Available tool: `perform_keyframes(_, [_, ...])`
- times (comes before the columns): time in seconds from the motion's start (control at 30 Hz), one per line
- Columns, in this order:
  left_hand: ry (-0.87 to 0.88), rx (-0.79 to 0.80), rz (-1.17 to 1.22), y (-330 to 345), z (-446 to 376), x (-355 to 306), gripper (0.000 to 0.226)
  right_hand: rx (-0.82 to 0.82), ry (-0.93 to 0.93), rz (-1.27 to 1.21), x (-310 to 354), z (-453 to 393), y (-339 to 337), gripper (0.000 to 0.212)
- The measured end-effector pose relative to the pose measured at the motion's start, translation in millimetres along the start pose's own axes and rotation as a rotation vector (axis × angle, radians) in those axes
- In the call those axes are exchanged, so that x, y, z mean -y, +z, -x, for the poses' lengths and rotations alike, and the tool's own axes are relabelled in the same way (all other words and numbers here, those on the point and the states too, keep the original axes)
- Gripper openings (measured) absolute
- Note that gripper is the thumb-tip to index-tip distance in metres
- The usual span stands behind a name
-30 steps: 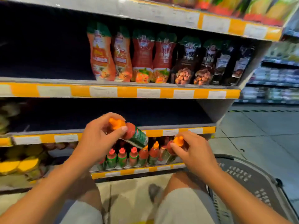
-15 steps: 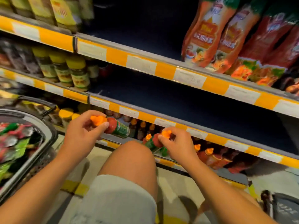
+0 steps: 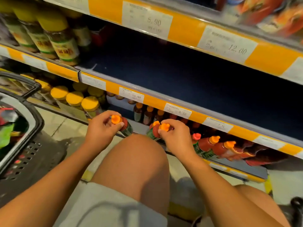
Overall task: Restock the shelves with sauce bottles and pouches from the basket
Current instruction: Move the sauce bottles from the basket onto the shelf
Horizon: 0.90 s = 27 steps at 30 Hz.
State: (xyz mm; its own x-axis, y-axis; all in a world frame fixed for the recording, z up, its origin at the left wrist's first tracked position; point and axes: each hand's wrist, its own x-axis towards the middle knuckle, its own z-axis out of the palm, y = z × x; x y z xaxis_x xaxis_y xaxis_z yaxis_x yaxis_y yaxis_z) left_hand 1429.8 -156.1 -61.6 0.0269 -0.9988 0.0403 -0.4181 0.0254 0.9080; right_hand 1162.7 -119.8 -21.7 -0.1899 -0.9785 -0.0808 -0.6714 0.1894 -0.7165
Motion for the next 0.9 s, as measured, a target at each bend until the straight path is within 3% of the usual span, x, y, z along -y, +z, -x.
perform_keyframes(0.33, [-0.148,0.045,-0.118,52,-42,28,0.026,0.045,-0.14,0.114,-9,-31,53,0.021])
perform_keyframes(0.63, [-0.07,0.222,-0.263,71,-72,32,0.022,0.072,-0.111,0.247,-14,-63,83,0.016])
perform_keyframes(0.73, [-0.044,0.27,-0.309,75,-78,37,0.018,0.031,-0.108,0.308,-14,-69,89,0.026])
perform_keyframes(0.9, [-0.039,0.268,-0.386,81,-91,40,0.009,-0.001,-0.109,0.417,-17,-73,100,0.029])
